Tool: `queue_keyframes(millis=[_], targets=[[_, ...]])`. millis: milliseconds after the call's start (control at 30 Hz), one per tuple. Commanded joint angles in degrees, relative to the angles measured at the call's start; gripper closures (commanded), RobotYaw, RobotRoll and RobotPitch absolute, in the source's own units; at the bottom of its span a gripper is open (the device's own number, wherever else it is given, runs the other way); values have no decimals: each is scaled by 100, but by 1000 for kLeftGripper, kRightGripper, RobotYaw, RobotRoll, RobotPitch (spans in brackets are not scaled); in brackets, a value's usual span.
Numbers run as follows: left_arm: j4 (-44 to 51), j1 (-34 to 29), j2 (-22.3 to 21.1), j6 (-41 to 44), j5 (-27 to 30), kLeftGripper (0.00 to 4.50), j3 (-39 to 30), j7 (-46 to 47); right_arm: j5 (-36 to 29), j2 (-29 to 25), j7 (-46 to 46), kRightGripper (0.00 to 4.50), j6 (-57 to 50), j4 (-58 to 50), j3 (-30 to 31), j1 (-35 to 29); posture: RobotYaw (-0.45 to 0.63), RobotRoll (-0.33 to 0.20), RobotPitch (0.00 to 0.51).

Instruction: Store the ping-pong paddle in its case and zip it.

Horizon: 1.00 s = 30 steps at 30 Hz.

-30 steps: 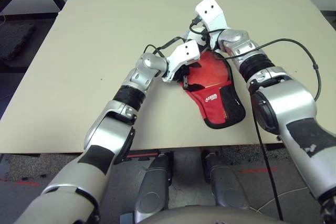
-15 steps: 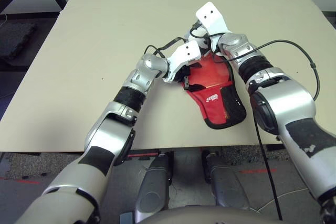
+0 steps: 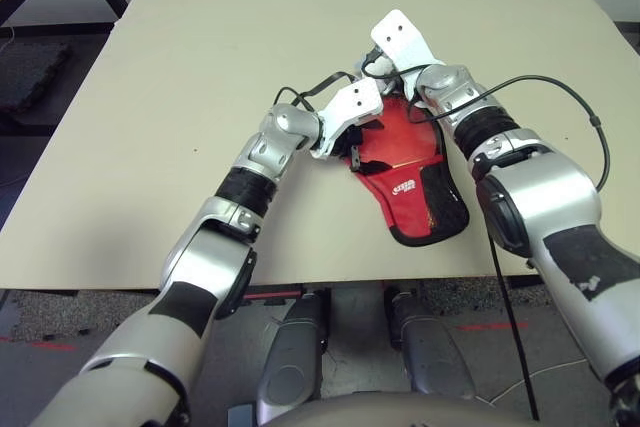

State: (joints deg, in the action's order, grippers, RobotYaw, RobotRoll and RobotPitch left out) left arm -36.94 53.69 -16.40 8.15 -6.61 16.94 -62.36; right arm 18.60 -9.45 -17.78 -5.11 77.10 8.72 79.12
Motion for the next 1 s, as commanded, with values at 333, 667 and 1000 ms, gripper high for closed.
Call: queue_keyframes(millis=[333,667,1000], targets=[[-326,-217,-64,164,-238,0,191,249,440,-1002,-90,4487,22,-108,341,-18,45,0,225],[-586,-120,94,-22,-249,0,242,239,238,-1613,-1760,4487,-978,-2652,393,-1340,-48,0,210],[-990,65,214,-265,-275,0,262,213,59,-2921,-3271,4487,-4150,-8362,285,-4376,-97,0,214]])
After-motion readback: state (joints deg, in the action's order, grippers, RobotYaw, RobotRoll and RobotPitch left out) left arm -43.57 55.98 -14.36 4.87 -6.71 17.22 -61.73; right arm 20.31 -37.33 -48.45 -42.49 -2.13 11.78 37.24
